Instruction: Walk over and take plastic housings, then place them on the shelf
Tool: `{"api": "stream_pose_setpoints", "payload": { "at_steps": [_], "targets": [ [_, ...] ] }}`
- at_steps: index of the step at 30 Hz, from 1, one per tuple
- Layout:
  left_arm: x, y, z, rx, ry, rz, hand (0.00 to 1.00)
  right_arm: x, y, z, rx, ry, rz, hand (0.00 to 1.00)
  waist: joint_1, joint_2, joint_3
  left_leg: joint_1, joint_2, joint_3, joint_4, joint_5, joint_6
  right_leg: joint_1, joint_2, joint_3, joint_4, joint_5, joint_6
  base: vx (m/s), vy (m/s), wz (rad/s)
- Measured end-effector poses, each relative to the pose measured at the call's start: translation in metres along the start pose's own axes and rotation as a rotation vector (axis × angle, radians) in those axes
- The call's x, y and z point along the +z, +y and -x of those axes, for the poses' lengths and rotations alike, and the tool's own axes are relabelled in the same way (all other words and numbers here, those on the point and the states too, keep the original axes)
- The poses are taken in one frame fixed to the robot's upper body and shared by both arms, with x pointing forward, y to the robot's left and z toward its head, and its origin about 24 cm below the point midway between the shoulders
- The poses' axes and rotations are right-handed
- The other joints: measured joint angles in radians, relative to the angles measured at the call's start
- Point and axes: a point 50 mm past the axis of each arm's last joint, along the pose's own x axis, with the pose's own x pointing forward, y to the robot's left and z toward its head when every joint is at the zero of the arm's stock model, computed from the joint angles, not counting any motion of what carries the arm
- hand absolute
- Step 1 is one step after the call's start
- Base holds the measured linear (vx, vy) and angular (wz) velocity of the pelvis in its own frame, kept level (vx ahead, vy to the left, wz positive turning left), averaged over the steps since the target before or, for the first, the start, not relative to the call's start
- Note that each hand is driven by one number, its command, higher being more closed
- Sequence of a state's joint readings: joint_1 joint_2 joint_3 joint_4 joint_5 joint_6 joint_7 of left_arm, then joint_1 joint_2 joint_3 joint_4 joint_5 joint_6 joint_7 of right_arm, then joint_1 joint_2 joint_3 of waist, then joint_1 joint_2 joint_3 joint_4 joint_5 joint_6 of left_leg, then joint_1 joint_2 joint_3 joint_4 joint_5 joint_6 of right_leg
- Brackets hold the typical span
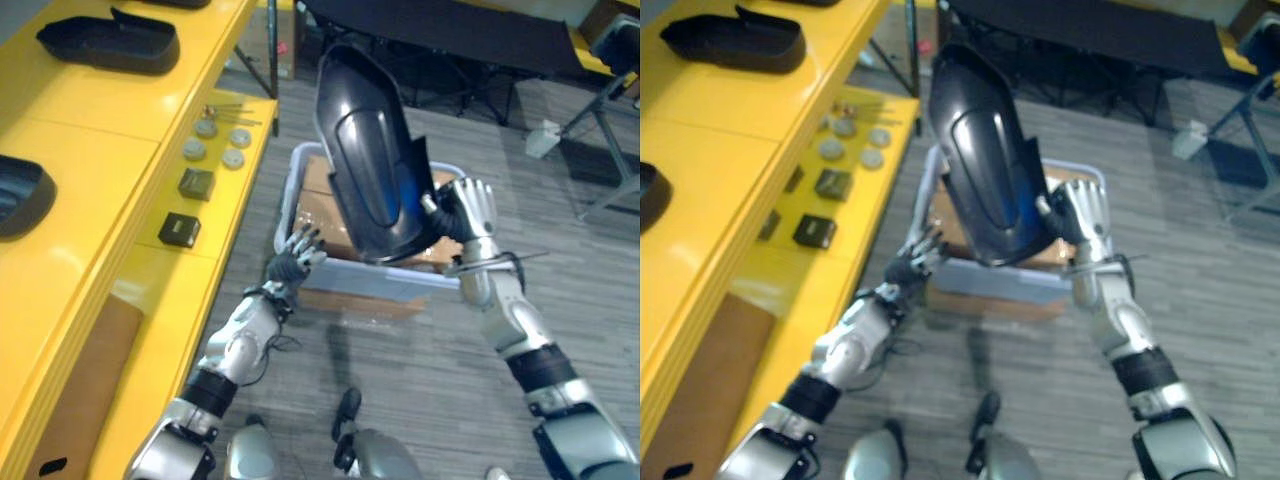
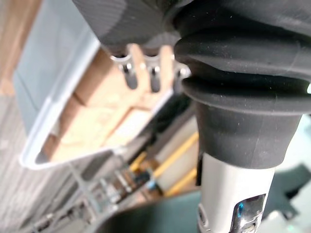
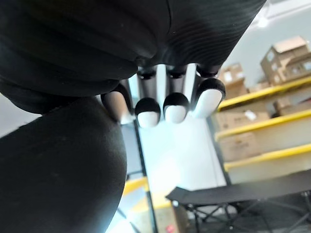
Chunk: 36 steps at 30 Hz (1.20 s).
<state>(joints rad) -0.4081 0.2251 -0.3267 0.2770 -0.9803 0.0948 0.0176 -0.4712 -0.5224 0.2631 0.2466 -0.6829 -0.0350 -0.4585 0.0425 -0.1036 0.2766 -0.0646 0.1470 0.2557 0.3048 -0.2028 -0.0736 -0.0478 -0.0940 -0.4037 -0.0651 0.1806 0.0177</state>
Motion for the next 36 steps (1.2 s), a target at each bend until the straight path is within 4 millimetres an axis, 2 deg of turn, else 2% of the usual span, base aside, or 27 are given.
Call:
{"api": "stream_pose_setpoints", "payload": {
  "at_steps": [6, 15, 23, 27, 36],
  "targets": [
    [-0.006, 0.004, 0.0, 0.033, 0.02, -0.05, 0.0, 0.008, 0.016, 0.013, 0.077, -0.023, -0.039, 1.0, 0.006, 0.0, -0.03, 0.017, -0.006, -0.003, -0.015, 0.005, 0.0, 0.019, -0.001, -0.004, -0.013, 0.004, 0.002, 0.0, 0.076, 0.03],
    [-0.009, -0.001, -0.001, 0.024, 0.03, -0.07, 0.0, 0.021, 0.037, 0.032, 0.165, -0.076, -0.056, 1.0, 0.005, -0.002, -0.034, 0.029, -0.021, -0.01, -0.024, 0.011, 0.004, 0.032, -0.015, -0.007, -0.014, 0.009, 0.008, -0.03, 0.074, 0.02],
    [-0.005, -0.008, -0.001, -0.006, 0.017, -0.064, 0.0, 0.017, 0.044, 0.043, 0.212, -0.053, -0.054, 1.0, 0.009, -0.002, -0.038, 0.027, -0.028, -0.021, -0.027, 0.013, 0.007, 0.033, -0.019, -0.012, -0.015, 0.01, 0.01, -0.01, 0.058, 0.03],
    [-0.01, -0.01, 0.0, -0.016, 0.036, -0.035, 0.0, 0.013, 0.056, 0.058, 0.276, -0.034, -0.056, 1.0, 0.008, 0.003, -0.098, 0.03, -0.037, -0.027, -0.039, 0.016, 0.009, 0.031, -0.026, -0.012, -0.016, 0.012, 0.013, 0.03, 0.088, 0.05],
    [-0.01, -0.011, 0.002, -0.023, 0.033, 0.002, 0.0, 0.015, 0.059, 0.06, 0.292, -0.059, -0.029, 1.0, 0.016, 0.001, -0.102, 0.03, -0.042, -0.03, -0.037, 0.023, 0.013, 0.035, -0.031, -0.01, -0.016, 0.019, 0.015, -0.06, 0.044, 0.0]
  ]
}}
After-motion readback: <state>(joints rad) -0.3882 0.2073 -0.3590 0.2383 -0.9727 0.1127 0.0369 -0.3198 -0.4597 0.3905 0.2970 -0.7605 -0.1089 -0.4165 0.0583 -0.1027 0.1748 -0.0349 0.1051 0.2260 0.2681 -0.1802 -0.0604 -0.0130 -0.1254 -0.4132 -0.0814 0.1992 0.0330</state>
